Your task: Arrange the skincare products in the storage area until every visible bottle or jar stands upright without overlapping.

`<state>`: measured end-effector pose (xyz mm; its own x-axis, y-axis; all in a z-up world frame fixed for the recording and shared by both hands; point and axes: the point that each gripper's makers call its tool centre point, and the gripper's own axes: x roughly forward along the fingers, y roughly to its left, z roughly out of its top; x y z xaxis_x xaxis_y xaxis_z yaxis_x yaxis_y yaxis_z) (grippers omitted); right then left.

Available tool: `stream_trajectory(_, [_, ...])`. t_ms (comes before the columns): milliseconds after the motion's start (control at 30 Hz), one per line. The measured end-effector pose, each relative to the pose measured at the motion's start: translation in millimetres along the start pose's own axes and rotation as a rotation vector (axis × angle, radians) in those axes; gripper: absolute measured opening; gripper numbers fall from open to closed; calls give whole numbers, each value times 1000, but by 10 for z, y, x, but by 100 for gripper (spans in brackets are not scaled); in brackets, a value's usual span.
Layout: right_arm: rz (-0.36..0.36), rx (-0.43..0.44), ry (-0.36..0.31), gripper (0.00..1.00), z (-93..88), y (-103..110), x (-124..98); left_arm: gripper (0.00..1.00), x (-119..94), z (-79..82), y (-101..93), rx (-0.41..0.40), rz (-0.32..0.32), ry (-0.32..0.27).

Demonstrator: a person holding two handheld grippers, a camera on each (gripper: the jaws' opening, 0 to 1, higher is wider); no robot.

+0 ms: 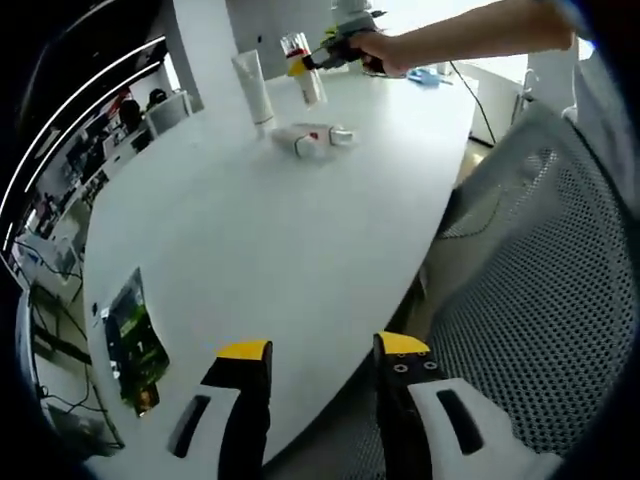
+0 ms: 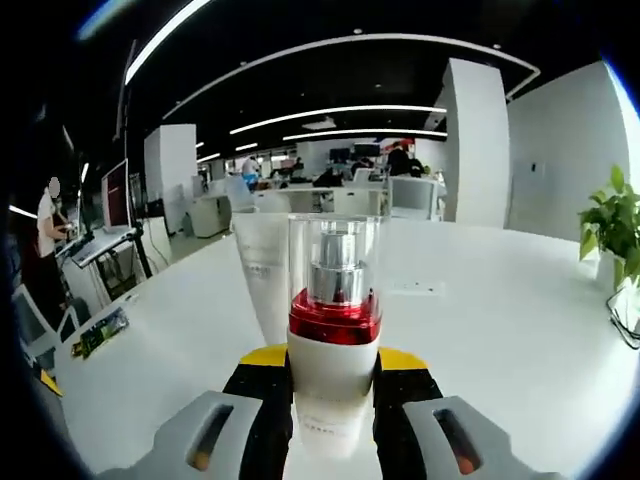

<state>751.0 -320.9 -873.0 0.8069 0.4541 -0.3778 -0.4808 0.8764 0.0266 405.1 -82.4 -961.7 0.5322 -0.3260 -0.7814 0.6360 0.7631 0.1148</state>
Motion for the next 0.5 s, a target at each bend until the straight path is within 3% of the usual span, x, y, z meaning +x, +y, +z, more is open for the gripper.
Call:
stream_trajectory(333, [21,-20,15,25,-15,-39,267,36,2,-1,7,-10,1,-2])
stream_trajectory(500, [12,-7,-7,25,21,-118,358,35,8,-18,4,-9,-2,6])
